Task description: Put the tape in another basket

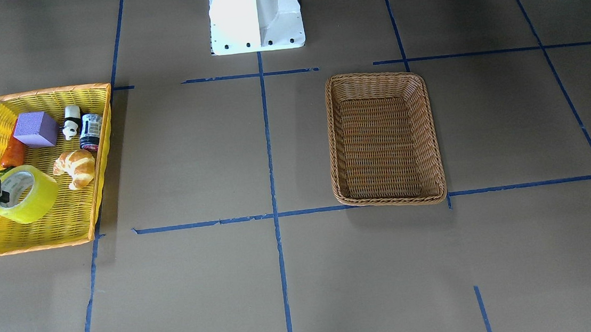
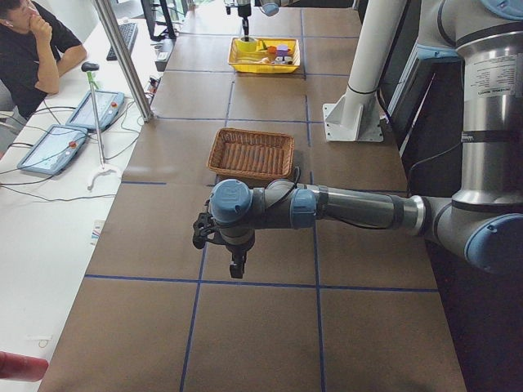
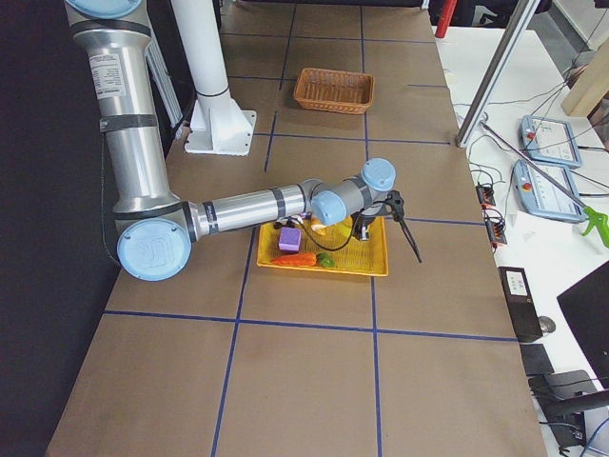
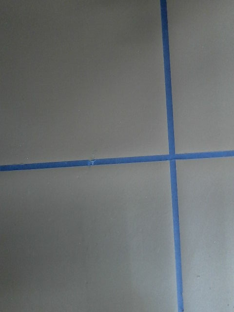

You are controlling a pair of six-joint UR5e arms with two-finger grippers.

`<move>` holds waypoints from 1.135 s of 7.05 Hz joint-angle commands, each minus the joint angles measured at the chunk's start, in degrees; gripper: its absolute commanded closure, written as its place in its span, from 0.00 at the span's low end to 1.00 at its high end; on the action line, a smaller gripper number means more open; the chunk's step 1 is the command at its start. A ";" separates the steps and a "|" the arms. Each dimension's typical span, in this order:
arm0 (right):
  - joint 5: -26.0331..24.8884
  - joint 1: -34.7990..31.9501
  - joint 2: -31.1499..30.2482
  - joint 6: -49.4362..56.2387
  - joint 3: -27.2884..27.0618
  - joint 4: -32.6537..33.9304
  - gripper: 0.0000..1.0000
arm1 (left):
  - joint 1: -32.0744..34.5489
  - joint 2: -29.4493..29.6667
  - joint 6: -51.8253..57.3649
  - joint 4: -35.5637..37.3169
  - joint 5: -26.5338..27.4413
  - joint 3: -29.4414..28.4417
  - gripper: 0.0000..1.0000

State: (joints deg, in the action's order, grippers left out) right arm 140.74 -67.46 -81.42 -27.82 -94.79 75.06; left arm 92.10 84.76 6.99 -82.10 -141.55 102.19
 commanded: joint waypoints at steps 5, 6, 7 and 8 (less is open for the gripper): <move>1.12 6.89 1.88 -63.48 -19.65 -27.41 1.00 | -15.41 8.27 -60.96 -43.52 -10.15 0.91 0.00; 0.94 8.21 1.88 -70.46 -19.56 -34.38 1.00 | -19.47 12.41 -70.44 -49.24 -10.06 0.82 0.00; 0.07 9.97 1.88 -75.40 -19.56 -40.11 1.00 | -23.60 14.28 -71.06 -54.34 -8.23 0.91 0.00; -3.95 13.29 1.96 -81.28 -19.56 -46.87 1.00 | -26.16 15.08 -76.98 -58.66 -2.13 2.21 0.00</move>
State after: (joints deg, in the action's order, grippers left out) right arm 140.03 -57.33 -79.51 -102.10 -114.33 35.99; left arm 69.66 98.09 -63.85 -135.20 -148.60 103.45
